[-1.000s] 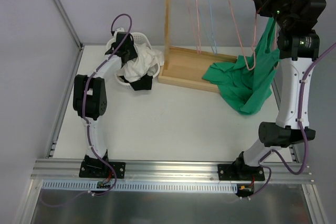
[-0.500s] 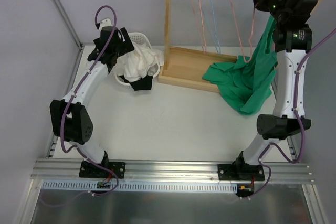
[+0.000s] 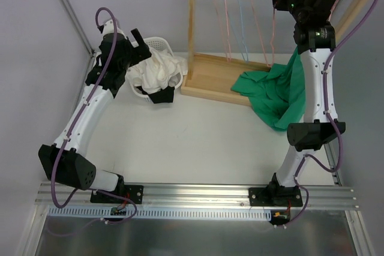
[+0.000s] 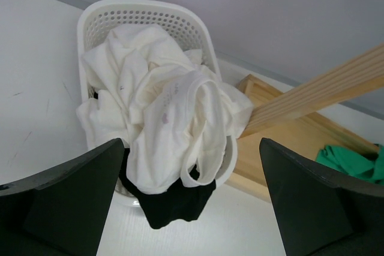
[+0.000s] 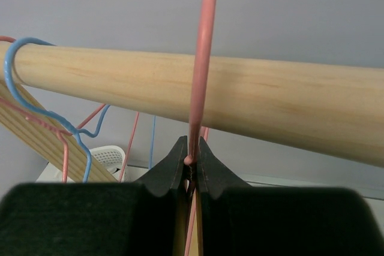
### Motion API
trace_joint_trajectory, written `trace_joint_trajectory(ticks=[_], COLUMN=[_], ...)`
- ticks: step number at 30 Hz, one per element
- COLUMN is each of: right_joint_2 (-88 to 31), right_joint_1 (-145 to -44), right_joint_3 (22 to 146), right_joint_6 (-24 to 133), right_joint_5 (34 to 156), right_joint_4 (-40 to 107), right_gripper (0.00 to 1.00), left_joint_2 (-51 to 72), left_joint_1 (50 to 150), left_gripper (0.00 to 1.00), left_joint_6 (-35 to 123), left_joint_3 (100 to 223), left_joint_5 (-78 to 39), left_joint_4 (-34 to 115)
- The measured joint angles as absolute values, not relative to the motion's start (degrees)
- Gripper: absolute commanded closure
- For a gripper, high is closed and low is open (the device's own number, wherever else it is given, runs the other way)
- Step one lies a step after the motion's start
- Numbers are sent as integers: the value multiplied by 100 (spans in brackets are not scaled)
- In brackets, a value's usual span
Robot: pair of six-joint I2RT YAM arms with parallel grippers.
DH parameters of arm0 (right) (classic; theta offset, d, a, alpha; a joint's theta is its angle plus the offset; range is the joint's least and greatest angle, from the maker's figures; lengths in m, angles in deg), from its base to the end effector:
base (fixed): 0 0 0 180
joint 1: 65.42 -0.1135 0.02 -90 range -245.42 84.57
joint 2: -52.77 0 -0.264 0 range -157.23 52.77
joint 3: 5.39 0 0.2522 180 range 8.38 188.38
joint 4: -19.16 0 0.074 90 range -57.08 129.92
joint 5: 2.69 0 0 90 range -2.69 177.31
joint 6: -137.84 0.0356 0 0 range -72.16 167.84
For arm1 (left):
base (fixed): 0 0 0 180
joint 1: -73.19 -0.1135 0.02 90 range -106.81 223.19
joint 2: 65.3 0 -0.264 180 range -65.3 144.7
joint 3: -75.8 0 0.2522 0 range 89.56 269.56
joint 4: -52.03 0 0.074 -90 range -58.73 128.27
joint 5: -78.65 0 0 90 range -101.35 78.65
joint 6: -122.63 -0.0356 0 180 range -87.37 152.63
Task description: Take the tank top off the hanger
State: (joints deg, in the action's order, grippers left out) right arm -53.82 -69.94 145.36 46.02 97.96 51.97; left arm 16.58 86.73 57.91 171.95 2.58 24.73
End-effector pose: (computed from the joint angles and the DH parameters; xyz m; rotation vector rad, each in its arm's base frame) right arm 0.3815 0.0368 0.5637 -0.2313 1.3586 0.1670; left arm 0.3256 -0.0696 0.4125 -0.3562 1.7637 -0.2668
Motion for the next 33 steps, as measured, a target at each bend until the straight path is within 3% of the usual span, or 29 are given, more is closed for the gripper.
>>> trace_joint_trajectory(ticks=[13, 15, 16, 20, 22, 26, 28, 33], right_joint_2=[-5548, -5565, -5572, -5594, -5594, -5594, -5589, -5231], right_joint_1=[-7669, -7724, -7739, -7748, -7748, -7748, -7748, -7726], right_joint_3=[14541, 14543, 14547, 14547, 14549, 14549, 14549, 14104], right_joint_6=[4348, 4329, 4329, 4329, 4300, 4283, 4256, 4300], right_joint_5=[9499, 9449, 9429, 9372, 9346, 9219, 9147, 8983], right_joint_4=[5193, 5158, 5154, 5151, 5151, 5138, 5125, 5084], right_gripper=[100, 96, 93, 63, 58, 36, 35, 19], left_joint_2=[998, 996, 992, 959, 907, 789, 732, 657], left_joint_1=[8677, 8677, 8677, 8708, 8714, 8714, 8714, 8716], left_gripper=[1, 1, 1, 1, 1, 1, 1, 1], left_joint_6=[5909, 5906, 5906, 5906, 5906, 5906, 5906, 5906], left_joint_3=[17101, 17059, 17033, 16965, 16933, 16930, 16930, 16930], left_joint_5=[208, 206, 203, 203, 203, 206, 206, 203], left_joint_4=[2475, 2475, 2475, 2466, 2460, 2442, 2442, 2442])
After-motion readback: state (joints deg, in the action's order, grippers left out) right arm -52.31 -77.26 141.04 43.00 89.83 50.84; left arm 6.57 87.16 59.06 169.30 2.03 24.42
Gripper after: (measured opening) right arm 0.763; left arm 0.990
